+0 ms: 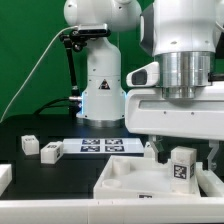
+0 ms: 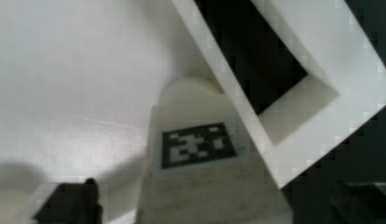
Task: Assemble one leg
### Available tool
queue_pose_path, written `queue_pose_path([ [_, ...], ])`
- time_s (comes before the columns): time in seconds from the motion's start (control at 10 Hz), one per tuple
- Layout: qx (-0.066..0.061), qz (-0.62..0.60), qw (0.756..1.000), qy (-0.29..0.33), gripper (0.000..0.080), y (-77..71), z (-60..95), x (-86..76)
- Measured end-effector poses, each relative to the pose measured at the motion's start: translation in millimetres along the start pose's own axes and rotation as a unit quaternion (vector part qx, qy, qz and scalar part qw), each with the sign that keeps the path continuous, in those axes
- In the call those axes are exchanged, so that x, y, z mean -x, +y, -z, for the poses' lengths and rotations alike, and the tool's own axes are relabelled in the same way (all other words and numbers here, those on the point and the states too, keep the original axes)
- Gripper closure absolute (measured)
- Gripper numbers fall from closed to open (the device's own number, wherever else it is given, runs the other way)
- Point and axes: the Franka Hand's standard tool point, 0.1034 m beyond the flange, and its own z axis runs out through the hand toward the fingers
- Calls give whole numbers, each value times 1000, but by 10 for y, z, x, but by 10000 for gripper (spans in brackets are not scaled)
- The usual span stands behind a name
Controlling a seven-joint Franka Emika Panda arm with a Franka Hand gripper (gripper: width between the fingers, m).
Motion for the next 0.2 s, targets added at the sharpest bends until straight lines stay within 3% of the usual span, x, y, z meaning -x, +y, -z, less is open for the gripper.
queue_pose_path([
  [0.2, 0, 0, 1000, 0, 151, 0, 0, 0],
])
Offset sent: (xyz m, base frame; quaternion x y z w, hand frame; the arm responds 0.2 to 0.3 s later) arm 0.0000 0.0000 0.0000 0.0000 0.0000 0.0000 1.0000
